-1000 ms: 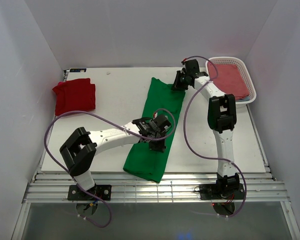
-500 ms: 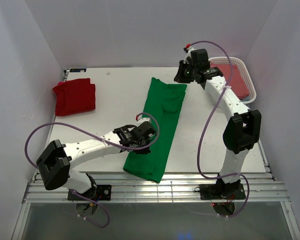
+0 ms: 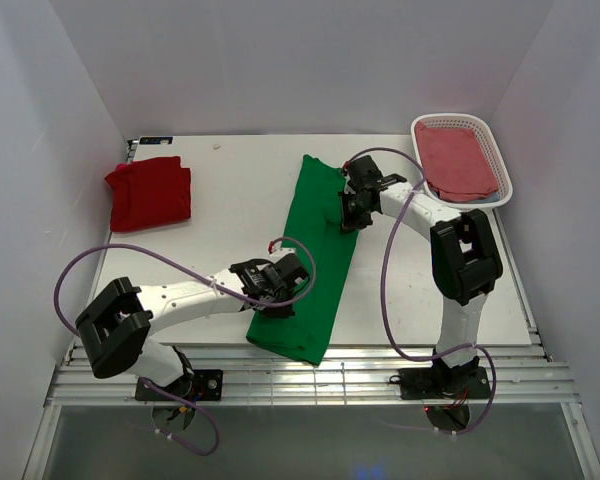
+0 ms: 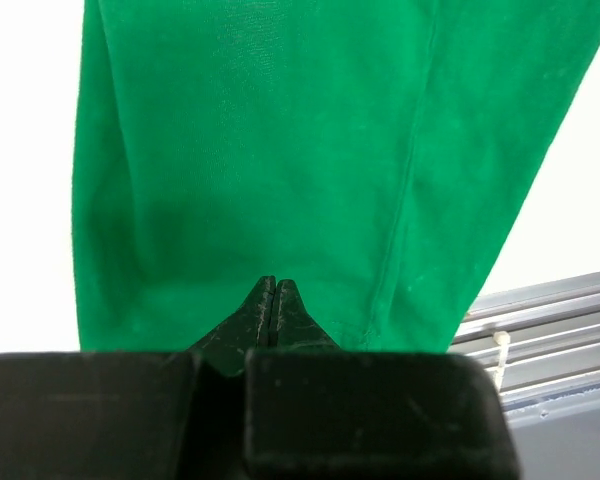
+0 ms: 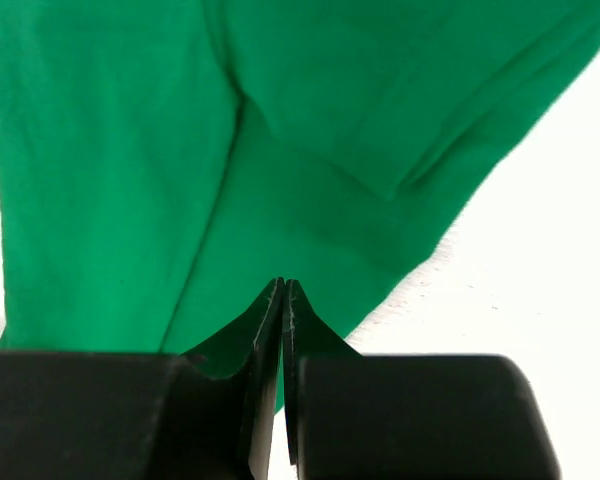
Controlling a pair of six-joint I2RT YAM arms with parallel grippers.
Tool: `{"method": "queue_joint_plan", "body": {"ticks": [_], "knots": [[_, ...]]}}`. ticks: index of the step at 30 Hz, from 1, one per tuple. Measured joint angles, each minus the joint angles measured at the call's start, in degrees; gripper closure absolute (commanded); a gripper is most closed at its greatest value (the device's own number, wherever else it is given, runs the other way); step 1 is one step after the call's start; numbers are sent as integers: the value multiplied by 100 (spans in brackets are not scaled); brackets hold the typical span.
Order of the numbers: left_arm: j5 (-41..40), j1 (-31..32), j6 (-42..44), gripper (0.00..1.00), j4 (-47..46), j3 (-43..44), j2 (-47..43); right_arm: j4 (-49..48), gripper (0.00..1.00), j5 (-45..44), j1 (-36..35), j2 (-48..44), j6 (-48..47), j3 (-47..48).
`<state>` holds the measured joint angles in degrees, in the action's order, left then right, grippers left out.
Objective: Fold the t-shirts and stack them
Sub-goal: Fold the tshirt
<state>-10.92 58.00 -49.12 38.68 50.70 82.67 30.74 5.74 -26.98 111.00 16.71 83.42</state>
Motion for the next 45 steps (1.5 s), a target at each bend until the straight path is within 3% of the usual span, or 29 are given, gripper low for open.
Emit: {"method": "queue_joint_plan", "body": {"ticks": [12,19,32,36,39,42,43,44,45], "knots": [[321,28,0,100,-341,-269,511,-68,92,-221,37,632,127,87],[678,33,-2,100,-577,-28,800,273,92,-275,33,1239,140,1032],[833,70,114,100,-715,848,1631,896,92,-179,149,2791,203,3615],[619,74,212,100,-592,1045,1742,778,92,192,256,2909,258,3762],[321,74,275,100,-505,1084,1700,393,86,474,306,2835,238,3512],[-83,74,389,86,-413,1143,1467,-149,81,549,328,2334,114,2656],[-212,74,422,78,-396,1182,1329,-251,80,518,326,2087,50,2326],[-380,74,455,62,-389,1244,1156,-363,75,472,323,1792,-39,1945],[-538,74,533,56,-393,1318,955,-393,70,442,321,1456,-96,1606]]}}
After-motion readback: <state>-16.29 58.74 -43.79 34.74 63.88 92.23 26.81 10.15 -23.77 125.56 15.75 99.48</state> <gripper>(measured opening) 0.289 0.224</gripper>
